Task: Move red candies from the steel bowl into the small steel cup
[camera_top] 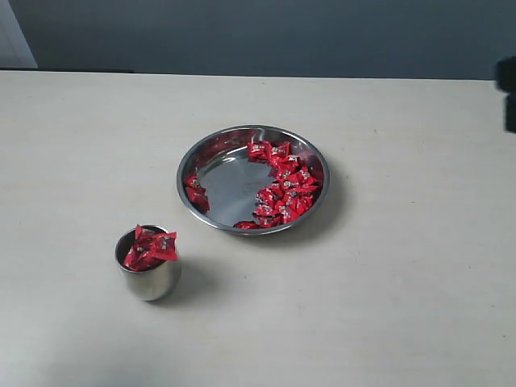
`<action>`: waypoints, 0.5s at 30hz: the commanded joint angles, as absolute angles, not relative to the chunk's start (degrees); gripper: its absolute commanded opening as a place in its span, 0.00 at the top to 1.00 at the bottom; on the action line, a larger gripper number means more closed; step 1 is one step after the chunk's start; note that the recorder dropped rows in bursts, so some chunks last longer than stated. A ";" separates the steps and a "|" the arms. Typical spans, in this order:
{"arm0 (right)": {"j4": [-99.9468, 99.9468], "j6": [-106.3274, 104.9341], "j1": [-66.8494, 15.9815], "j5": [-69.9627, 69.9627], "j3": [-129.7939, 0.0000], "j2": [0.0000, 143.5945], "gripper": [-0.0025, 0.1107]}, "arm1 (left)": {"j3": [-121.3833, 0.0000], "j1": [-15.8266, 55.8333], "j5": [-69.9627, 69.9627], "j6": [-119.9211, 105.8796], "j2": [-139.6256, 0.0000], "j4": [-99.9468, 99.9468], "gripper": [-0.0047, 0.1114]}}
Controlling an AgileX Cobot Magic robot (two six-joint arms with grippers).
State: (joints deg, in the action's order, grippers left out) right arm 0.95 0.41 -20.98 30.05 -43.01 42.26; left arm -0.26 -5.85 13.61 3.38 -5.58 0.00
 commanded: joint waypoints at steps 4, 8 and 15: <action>-2.13 1.07 -4.04 17.66 -16.70 21.03 0.98 | 0.00 -5.56 13.37 3.50 -5.31 0.00 0.96; -2.13 1.07 -2.61 16.13 -7.98 12.15 0.98 | 0.00 -5.56 13.37 3.50 -5.31 0.00 0.96; -2.13 1.07 0.68 21.82 -0.63 0.00 0.98 | 0.00 -5.56 13.26 3.50 -5.31 0.00 0.96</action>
State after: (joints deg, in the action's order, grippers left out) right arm -2.02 1.08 -0.81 19.80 -2.40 1.86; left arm -0.26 -5.85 13.61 3.38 -5.58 0.00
